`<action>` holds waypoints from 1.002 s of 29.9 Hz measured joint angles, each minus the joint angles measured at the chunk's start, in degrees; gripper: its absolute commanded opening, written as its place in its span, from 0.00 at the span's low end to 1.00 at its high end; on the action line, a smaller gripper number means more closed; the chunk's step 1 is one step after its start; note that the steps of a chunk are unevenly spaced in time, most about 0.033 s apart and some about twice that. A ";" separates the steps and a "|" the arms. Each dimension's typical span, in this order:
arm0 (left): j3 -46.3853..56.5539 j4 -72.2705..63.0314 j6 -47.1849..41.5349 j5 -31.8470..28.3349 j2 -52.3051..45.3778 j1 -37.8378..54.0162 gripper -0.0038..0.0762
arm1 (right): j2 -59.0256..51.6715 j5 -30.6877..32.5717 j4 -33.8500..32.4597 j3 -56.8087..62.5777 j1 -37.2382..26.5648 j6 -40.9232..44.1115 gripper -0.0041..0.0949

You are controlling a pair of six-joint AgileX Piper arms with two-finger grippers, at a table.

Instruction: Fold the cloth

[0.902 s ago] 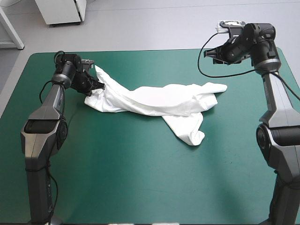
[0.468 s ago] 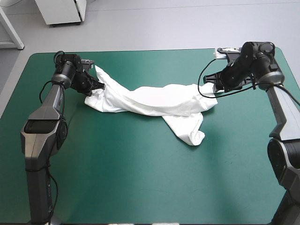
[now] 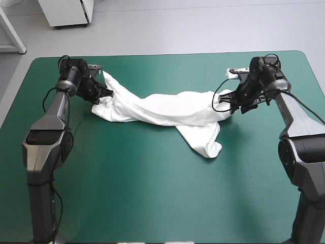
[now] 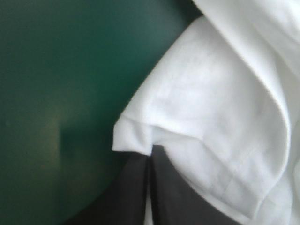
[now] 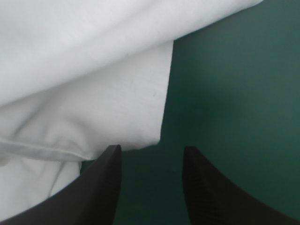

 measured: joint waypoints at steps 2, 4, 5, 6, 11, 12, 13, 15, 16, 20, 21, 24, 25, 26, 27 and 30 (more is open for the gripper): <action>0.00 -0.02 0.00 0.00 0.00 0.00 0.02 | 1.07 -0.53 1.03 0.06 0.00 0.00 0.45; 0.00 -0.02 0.00 0.00 0.00 0.00 0.02 | 1.64 -1.73 1.71 0.06 0.00 0.00 0.45; 0.00 -0.02 0.00 0.00 0.00 0.00 0.02 | 1.88 -2.38 1.91 0.06 0.00 0.00 0.45; 0.00 -0.02 0.00 0.00 0.00 0.00 0.02 | 2.09 -2.92 2.03 0.06 0.00 0.00 0.45; 0.00 -0.06 0.05 0.00 0.00 0.00 0.02 | 3.62 -4.62 2.68 0.06 0.00 0.00 0.45; 0.00 -0.06 0.05 0.00 0.00 0.00 0.02 | 4.21 -4.88 2.96 0.06 0.00 0.00 0.44; 0.00 -0.06 0.05 0.00 0.00 0.00 0.02 | 4.72 -5.02 3.20 0.06 0.00 0.00 0.43; 0.00 -0.06 0.05 0.00 0.00 0.00 0.02 | 5.72 -5.14 3.87 -0.03 0.00 0.00 0.40; 0.00 -0.06 0.05 0.00 0.00 0.00 0.02 | 5.79 -5.25 3.95 -0.07 0.00 -0.06 0.38; 0.00 -0.06 0.05 -0.02 0.00 0.00 0.02 | 6.03 -5.25 4.24 -0.27 0.05 -0.06 0.18; 0.00 -0.06 0.05 -0.02 0.00 0.00 0.02 | 6.09 -5.30 4.30 -0.27 0.18 -0.06 0.09; 0.00 -0.06 0.05 -0.02 0.00 0.00 0.02 | 6.20 -5.30 4.86 -0.33 0.70 -0.06 0.03; -0.24 -0.17 0.05 0.03 0.05 0.00 0.02 | 6.20 -5.23 4.76 -0.46 0.95 -0.06 0.03; -0.58 -0.19 0.05 0.28 0.19 0.00 0.02 | 6.20 -4.87 4.59 -0.64 1.03 -0.06 0.03; -1.16 -0.19 0.05 0.69 0.37 0.00 0.02 | 6.20 -4.36 4.29 -0.98 1.09 -0.06 0.03; -3.38 -0.19 0.00 0.95 1.08 0.00 0.02 | 6.20 -2.15 2.36 -2.69 1.09 0.49 0.03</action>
